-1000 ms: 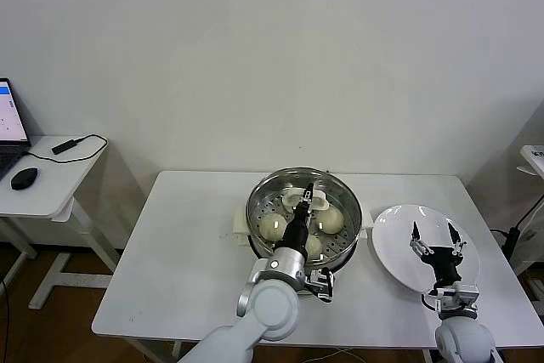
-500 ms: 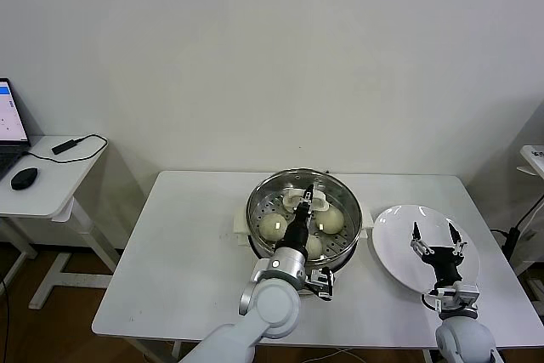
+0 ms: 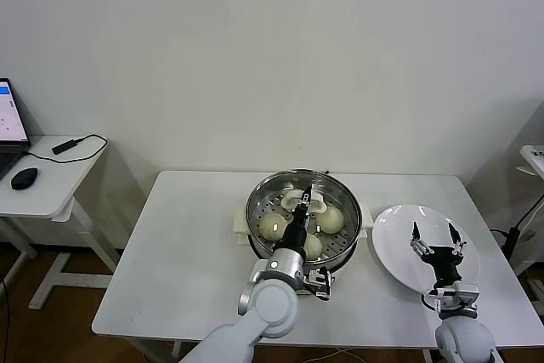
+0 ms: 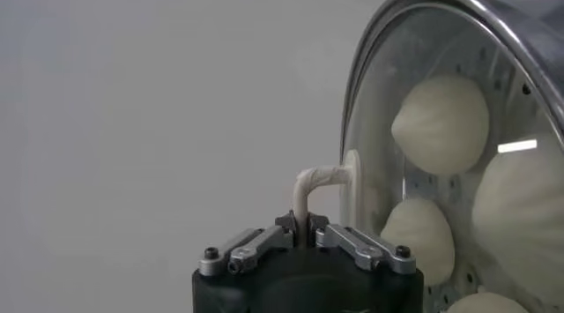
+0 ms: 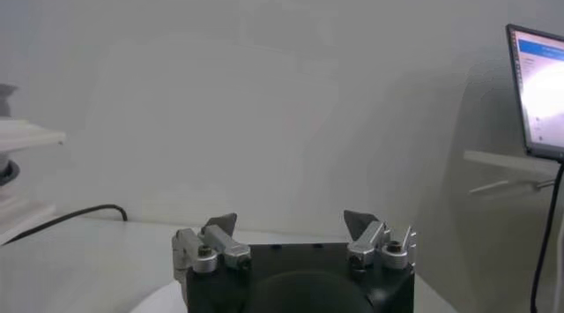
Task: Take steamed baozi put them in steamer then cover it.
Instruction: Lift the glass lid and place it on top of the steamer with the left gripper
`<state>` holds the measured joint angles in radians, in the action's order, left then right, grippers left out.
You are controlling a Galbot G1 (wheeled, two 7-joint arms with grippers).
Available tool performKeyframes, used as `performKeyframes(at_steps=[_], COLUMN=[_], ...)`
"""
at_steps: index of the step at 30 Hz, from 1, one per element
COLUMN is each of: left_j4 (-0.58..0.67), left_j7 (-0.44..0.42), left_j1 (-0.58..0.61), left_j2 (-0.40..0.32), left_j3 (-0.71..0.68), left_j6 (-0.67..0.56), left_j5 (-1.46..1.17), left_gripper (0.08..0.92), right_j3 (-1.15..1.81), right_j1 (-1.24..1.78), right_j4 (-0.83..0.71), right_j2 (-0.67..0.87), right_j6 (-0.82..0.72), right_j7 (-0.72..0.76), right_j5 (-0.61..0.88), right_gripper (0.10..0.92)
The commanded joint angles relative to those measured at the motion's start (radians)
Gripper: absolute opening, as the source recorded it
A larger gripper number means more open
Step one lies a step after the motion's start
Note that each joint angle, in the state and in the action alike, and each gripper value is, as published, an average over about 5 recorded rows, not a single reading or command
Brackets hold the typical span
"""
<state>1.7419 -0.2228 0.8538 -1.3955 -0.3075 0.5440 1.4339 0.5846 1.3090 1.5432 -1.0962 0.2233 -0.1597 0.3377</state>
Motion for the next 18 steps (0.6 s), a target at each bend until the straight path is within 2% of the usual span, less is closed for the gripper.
performKeyframes(at_steps=[1,4,6,18], left_j4=[0.0,0.008,0.017,0.155], left_j7=[0.004,0.008,0.008,-0.01], left_j1=[0.005,0.007,0.009,0.067], left_j2=[-0.003,-0.004,-0.003,0.05], left_j3=[0.007,0.008,0.008,0.006], left_j6=[-0.002,-0.003,-0.002,0.005], left_j5=[-0.009,-0.01,-0.012,-0.051], left_gripper=[0.192,0.204,0.241,0.586], right_j3=[0.0,0.0,0.0,-0.007], right_j1=[-0.001,-0.001,0.0,-0.007], right_j4=[0.002,0.002,0.002,0.005], right_j2=[0.003,0.002,0.002,0.007], right_j6=[0.0,0.0,0.0,-0.005], right_j7=[-0.001,-0.001,-0.001,-0.005], right_j5=[-0.001,-0.002,-0.002,-0.006], right_gripper=[0.823,0.823,0.823,0.823])
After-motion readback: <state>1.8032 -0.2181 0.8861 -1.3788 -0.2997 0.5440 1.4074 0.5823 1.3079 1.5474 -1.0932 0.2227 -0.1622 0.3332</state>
